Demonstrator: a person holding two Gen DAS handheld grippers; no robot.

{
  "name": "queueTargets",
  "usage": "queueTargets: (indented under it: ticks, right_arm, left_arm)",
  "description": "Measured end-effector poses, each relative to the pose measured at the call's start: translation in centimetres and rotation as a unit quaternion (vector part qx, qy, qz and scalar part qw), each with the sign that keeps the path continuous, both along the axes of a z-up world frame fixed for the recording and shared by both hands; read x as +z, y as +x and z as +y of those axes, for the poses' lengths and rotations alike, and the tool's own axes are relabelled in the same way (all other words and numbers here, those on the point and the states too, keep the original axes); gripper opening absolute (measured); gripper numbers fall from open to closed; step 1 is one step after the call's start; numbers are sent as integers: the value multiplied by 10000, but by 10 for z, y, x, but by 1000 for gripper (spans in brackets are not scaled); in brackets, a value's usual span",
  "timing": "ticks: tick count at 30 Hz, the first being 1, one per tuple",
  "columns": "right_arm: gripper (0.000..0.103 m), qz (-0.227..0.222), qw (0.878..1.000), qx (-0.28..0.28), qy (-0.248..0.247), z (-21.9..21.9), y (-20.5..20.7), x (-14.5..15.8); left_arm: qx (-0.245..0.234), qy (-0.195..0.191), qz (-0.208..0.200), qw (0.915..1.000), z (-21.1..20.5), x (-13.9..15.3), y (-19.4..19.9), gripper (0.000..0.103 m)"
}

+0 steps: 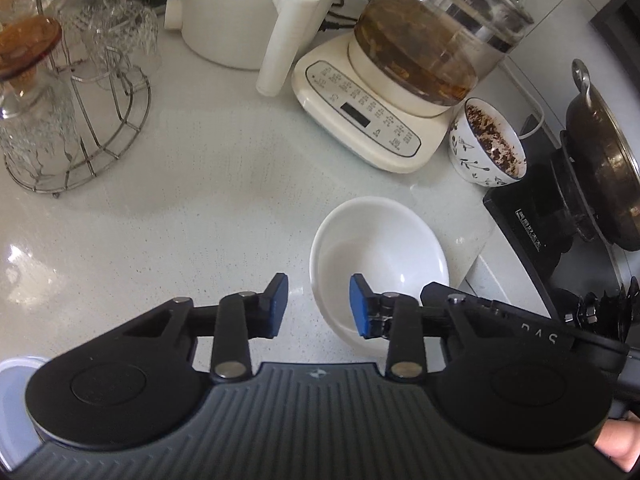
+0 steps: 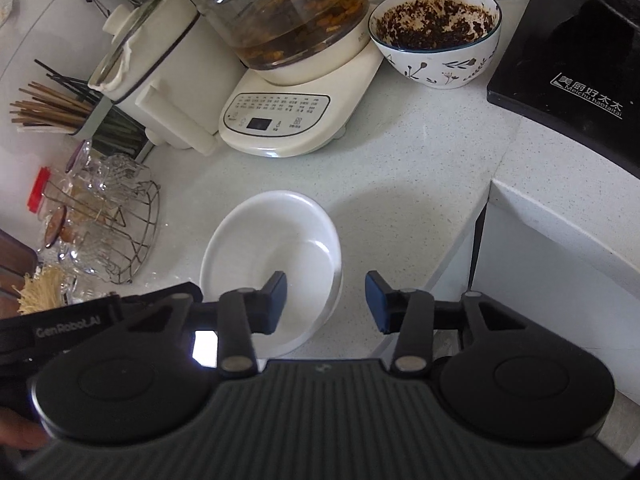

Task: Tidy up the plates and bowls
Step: 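Move both tools to the rim of the small white ceramic bowl, then close both grippers on the white ceramic bowl rim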

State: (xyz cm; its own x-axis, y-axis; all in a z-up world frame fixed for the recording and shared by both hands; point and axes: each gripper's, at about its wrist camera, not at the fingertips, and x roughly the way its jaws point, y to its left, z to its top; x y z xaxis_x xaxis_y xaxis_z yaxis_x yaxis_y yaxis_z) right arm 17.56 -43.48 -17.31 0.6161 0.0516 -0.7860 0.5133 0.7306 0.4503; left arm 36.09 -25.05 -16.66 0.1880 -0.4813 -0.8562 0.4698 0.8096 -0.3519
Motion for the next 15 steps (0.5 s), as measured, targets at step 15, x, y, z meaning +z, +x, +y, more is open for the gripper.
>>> queueTargets:
  ticks: [15]
  right_arm:
    - [16, 229, 9996, 171, 69, -8, 18, -16]
  left_arm:
    - [-106, 101, 252, 9996, -15, -15, 9, 18]
